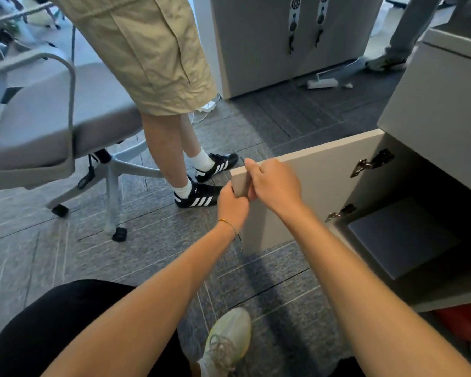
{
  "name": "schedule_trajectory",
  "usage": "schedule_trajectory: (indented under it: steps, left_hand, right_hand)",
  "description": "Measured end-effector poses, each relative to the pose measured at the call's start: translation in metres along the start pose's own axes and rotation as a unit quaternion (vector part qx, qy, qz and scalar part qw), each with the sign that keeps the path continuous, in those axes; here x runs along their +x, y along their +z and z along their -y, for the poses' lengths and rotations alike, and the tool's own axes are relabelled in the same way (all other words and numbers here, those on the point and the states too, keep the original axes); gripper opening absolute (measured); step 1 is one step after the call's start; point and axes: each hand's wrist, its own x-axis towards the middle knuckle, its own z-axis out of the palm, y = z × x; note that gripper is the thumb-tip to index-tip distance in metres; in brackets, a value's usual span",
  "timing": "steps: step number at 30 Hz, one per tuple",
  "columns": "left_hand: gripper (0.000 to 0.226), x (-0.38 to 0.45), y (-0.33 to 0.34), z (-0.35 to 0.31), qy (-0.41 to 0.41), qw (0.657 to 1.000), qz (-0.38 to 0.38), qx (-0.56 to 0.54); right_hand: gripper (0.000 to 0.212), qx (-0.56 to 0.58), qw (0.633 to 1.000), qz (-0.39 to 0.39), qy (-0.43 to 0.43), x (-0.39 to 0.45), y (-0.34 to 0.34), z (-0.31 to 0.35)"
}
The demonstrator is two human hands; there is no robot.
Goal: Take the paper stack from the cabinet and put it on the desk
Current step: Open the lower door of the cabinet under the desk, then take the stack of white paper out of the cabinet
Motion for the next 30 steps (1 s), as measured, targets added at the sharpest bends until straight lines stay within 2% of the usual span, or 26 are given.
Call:
schedule_trajectory:
  steps: [3, 5, 7, 9, 12, 16, 18, 21, 24, 26, 28, 30]
  left_hand:
    - [0.011, -0.015, 0.003, 0.01, -0.002, 0.999, -0.05, -0.003]
    - [0.022, -0.032, 0.004, 0.017, -0.009, 0.997, -0.078, -0.02]
    - [0.04, -0.05, 0.005, 0.032, -0.021, 0.995, -0.097, 0.018]
    - [0.044, -0.065, 0.008, 0.049, -0.04, 0.989, -0.109, 0.087]
    - [0.039, -0.085, 0.022, 0.064, -0.036, 0.983, -0.074, 0.165]
    - [0.04, -0.104, 0.065, 0.069, 0.042, 0.965, 0.047, 0.254]
    - [0.046, -0.107, 0.092, 0.067, 0.119, 0.928, 0.127, 0.328]
    - [0.049, -0.095, 0.137, 0.057, 0.236, 0.851, 0.216, 0.418]
    - [0.049, -0.07, 0.182, 0.049, 0.312, 0.8, 0.25, 0.447]
    - [0.05, -0.054, 0.209, 0.05, 0.356, 0.754, 0.273, 0.48]
    - [0.054, -0.037, 0.234, 0.053, 0.391, 0.71, 0.295, 0.505]
    - [0.056, -0.023, 0.26, 0.062, 0.413, 0.682, 0.313, 0.517]
  right_hand:
    - [0.068, 0.037, 0.999, 0.0, -0.02, -0.011, -0.001, -0.009]
    - [0.062, 0.038, 0.999, 0.001, -0.026, -0.022, -0.002, -0.024]
    - [0.043, 0.034, 0.999, 0.003, -0.014, -0.035, -0.001, -0.044]
    - [0.027, 0.035, 0.999, 0.0, 0.006, -0.051, -0.003, -0.064]
    - [0.028, 0.045, 0.998, -0.003, 0.049, -0.075, -0.009, -0.096]
    - [0.031, 0.023, 0.996, -0.024, 0.087, -0.095, -0.013, -0.142]
    - [0.034, -0.002, 0.994, -0.04, 0.097, -0.104, -0.015, -0.166]
    - [0.041, -0.058, 0.987, -0.065, 0.131, -0.114, -0.025, -0.204]
    - [0.043, -0.108, 0.975, -0.075, 0.181, -0.12, -0.035, -0.241]
    - [0.044, -0.13, 0.967, -0.072, 0.208, -0.12, -0.04, -0.262]
    - [0.044, -0.135, 0.96, -0.066, 0.237, -0.117, -0.04, -0.281]
    - [0.043, -0.126, 0.953, -0.06, 0.269, -0.112, -0.039, -0.299]
